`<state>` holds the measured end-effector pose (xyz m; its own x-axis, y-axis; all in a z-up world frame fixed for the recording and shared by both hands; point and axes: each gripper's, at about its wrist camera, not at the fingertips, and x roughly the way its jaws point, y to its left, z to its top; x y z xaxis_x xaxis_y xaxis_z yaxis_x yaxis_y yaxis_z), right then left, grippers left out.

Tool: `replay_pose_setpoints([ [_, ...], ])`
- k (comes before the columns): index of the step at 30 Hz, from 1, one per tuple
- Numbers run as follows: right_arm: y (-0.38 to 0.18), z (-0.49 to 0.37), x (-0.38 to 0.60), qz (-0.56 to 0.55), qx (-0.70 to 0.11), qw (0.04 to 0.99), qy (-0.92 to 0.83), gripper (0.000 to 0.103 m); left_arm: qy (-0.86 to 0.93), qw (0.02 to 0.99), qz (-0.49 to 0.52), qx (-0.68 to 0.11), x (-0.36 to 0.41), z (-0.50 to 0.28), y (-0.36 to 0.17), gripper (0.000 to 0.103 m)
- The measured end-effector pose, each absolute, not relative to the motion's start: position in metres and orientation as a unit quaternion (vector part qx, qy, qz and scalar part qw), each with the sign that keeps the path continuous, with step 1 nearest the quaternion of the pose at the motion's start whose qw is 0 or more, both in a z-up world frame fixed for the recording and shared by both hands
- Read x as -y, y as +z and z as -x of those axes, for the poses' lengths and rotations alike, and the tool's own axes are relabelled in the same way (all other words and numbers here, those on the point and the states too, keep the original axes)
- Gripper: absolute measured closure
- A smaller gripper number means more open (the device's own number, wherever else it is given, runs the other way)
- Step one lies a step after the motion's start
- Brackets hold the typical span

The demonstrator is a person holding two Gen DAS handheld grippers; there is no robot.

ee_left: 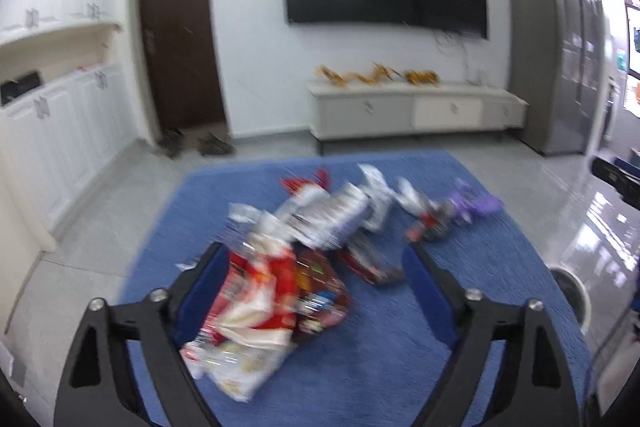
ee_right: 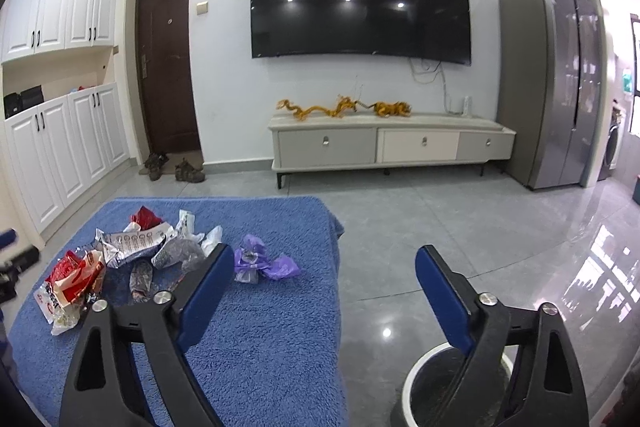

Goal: Collect trash
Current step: 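Grasp the purple plastic bag with the right tool while the left tool grasps a clear plastic bottle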

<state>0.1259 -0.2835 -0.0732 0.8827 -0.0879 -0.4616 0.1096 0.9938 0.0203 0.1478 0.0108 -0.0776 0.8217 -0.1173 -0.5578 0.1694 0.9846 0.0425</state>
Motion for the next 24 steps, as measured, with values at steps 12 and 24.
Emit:
replay_pose_setpoints([
  [12, -0.126, -0.215, 0.277, -0.023, -0.319, 0.946, 0.043, 0.038, -0.062, 0.907, -0.045, -0.414, 0.045, -0.241, -0.155, 0.032],
  [24, -0.175, -0.307, 0.253, -0.051, -0.377, 0.917, 0.124, 0.046, -0.059, 0.882, 0.004, -0.467, 0.031, -0.273, -0.188, 0.068],
])
